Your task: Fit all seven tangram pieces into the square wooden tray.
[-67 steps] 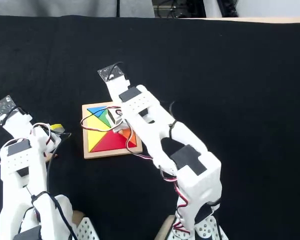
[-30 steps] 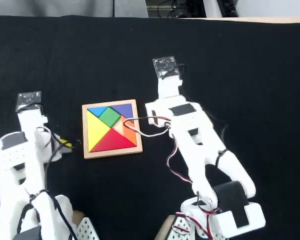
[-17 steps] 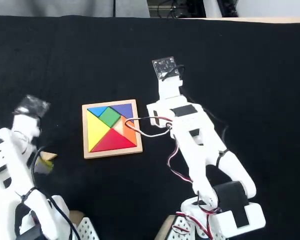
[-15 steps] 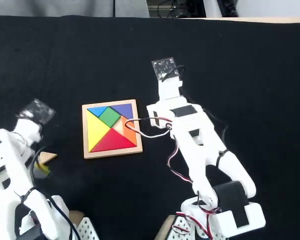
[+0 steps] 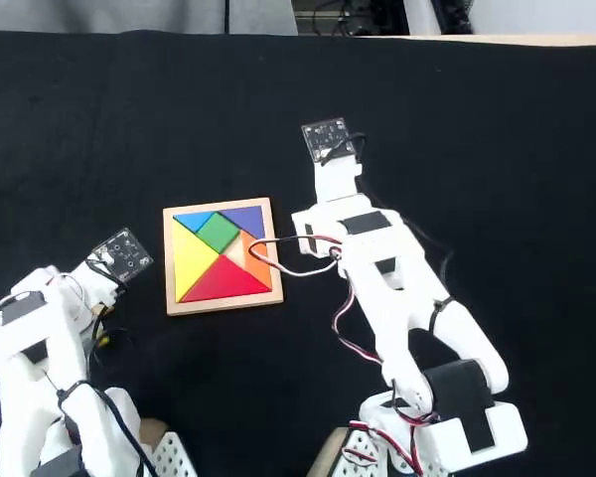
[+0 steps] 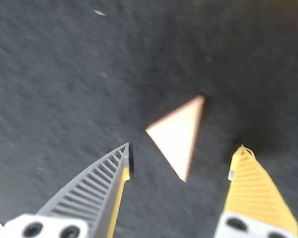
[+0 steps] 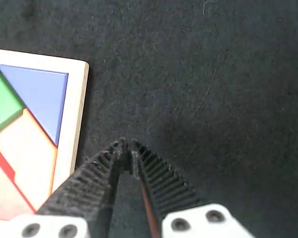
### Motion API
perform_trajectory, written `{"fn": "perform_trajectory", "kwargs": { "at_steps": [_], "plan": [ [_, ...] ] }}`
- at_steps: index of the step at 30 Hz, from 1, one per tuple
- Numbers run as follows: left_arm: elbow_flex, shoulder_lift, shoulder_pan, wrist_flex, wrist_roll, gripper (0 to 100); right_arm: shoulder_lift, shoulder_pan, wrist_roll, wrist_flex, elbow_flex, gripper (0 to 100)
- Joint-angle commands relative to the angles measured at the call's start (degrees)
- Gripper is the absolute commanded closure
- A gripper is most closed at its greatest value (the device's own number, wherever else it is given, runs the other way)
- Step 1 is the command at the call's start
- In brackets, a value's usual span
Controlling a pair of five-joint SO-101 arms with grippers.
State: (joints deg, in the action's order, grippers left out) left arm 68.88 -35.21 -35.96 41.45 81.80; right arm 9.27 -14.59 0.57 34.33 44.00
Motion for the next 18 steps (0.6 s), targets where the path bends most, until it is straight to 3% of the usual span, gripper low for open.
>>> {"fn": "perform_trajectory", "kwargs": {
  "at_steps": [1, 5, 13, 18],
  "plan": [
    [0.7, -0.8, 2.1, -6.9, 5.9, 68, 2.0, 0.4, -0.6, -1.0, -0.3, 98.3],
    [0.3, -0.8, 2.9, -3.4, 12.0, 68, 2.0, 0.4, -3.6, -1.0, -0.1, 98.3],
    [-5.1, -0.7, 3.4, 7.6, 11.7, 69, 1.9, 0.4, -4.4, -4.6, 1.8, 98.3],
    [-5.3, -0.4, 3.4, 7.6, 11.7, 69, 1.9, 0.4, -4.5, -6.8, 3.2, 98.3]
  ]
}}
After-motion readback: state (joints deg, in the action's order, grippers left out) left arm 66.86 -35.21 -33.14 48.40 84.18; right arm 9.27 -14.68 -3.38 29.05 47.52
